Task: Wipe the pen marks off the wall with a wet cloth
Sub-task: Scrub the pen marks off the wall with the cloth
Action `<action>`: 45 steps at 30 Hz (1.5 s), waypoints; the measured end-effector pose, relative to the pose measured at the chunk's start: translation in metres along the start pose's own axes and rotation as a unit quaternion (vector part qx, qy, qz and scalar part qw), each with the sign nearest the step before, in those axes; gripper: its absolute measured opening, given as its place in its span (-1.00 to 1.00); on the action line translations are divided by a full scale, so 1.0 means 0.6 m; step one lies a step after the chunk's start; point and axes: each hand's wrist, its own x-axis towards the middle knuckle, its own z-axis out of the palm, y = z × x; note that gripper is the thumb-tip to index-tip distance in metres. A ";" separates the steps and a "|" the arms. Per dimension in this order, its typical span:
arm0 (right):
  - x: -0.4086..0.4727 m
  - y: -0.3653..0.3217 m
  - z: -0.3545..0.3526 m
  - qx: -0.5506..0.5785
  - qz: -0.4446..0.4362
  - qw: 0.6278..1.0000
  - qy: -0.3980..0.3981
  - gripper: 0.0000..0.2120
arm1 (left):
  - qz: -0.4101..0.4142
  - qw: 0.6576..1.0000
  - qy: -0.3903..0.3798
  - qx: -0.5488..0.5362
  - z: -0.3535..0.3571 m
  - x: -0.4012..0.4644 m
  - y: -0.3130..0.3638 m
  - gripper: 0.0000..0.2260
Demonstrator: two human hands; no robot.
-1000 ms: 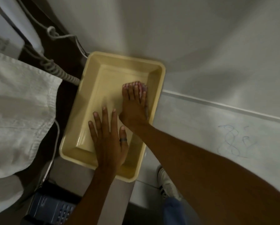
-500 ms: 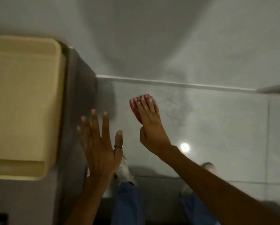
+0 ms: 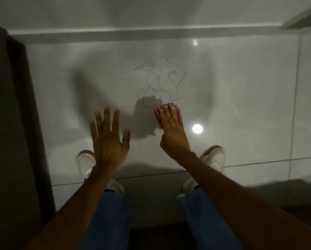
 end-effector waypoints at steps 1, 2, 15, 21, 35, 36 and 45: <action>0.018 0.027 0.014 0.004 0.008 1.000 0.017 -0.08 | 0.007 1.000 -0.012 0.007 0.029 0.017 -0.005 -0.34; 0.036 0.054 0.029 0.005 0.012 1.000 0.027 -0.13 | 0.014 1.000 -0.021 0.014 0.058 0.036 -0.011 -0.34; 0.186 0.175 0.148 -0.085 0.108 0.971 0.197 -0.30 | 0.010 0.993 0.109 0.038 0.300 0.169 -0.067 -0.40; 0.197 0.209 0.138 -0.168 -0.103 0.964 0.177 -0.34 | 0.019 0.991 0.131 0.027 0.309 0.170 -0.069 -0.40; 0.175 0.162 0.165 -0.145 -0.062 0.965 0.208 -0.35 | 0.025 0.987 0.161 -0.006 0.307 0.173 -0.070 -0.42; 0.175 0.153 0.170 -0.134 -0.027 0.967 0.217 -0.34 | 0.024 0.986 0.163 -0.007 0.307 0.172 -0.070 -0.41; 0.240 0.169 0.135 -0.209 -0.191 0.941 0.187 -0.38 | 0.030 0.986 0.164 -0.015 0.298 0.172 -0.063 -0.41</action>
